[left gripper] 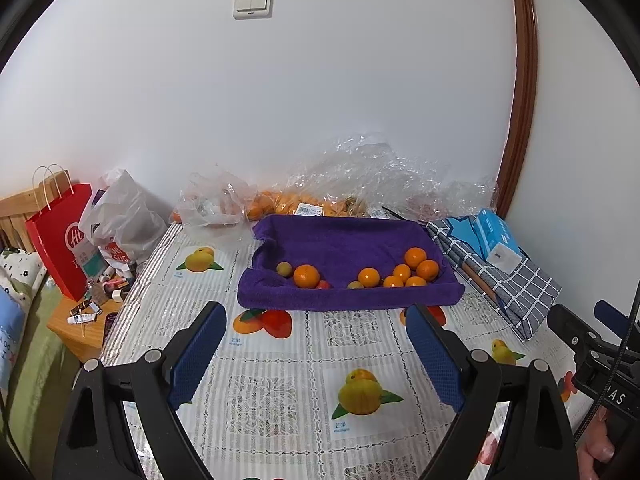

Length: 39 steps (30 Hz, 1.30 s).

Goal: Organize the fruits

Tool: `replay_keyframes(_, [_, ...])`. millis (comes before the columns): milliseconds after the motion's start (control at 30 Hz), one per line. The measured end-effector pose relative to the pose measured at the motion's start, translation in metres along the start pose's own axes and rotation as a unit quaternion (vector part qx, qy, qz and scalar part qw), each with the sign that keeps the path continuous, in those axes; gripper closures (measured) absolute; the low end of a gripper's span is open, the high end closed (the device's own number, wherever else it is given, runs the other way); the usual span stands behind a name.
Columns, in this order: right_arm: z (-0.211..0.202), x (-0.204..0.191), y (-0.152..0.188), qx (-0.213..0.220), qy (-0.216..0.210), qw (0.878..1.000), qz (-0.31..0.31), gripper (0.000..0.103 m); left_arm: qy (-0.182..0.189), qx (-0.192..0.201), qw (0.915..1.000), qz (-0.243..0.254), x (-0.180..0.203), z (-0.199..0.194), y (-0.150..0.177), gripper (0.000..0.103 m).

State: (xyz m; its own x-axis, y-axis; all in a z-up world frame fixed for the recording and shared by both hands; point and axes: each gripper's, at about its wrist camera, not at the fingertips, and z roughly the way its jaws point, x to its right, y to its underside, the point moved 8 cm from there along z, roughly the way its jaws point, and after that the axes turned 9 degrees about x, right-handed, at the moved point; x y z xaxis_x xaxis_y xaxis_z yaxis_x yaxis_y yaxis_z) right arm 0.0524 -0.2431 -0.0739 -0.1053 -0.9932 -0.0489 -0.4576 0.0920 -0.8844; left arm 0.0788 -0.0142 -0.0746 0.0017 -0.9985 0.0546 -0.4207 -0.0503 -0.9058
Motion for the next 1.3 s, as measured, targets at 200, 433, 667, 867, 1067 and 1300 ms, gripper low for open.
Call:
replay_keyframes(200, [0.0,0.0,0.0003,0.0,0.0,1.0,-0.001,0.003,0.0,0.001,1.0,0.0,0.001,-0.0018,-0.0032,0.012])
replay_keyframes(433, [-0.0002,0.0,0.0005,-0.001,0.0,1.0,0.0,0.003,0.002,0.001,1.0,-0.002,0.0014,-0.0018,-0.0045,0.012])
replay_keyframes(667, [-0.0006,-0.0002,0.0003,-0.001,0.002,1.0,0.001,0.003,0.002,0.002,1.0,-0.001,0.0005,-0.0026,-0.0037,0.012])
replay_keyframes(867, [-0.0015,-0.0007,-0.0002,0.0,0.002,1.0,0.002,0.003,0.005,0.002,1.0,-0.003,0.0008,-0.0034,-0.0069,0.012])
replay_keyframes(1067, [-0.0019,-0.0011,-0.0004,0.0,0.003,1.0,0.003,0.003,0.003,0.004,1.0,-0.004,0.0002,-0.005,-0.0071,0.012])
replay_keyframes(1300, [-0.0018,-0.0009,-0.0001,0.0,0.003,1.0,0.003,0.003,0.004,0.005,1.0,-0.005,-0.0003,-0.0054,-0.0066,0.012])
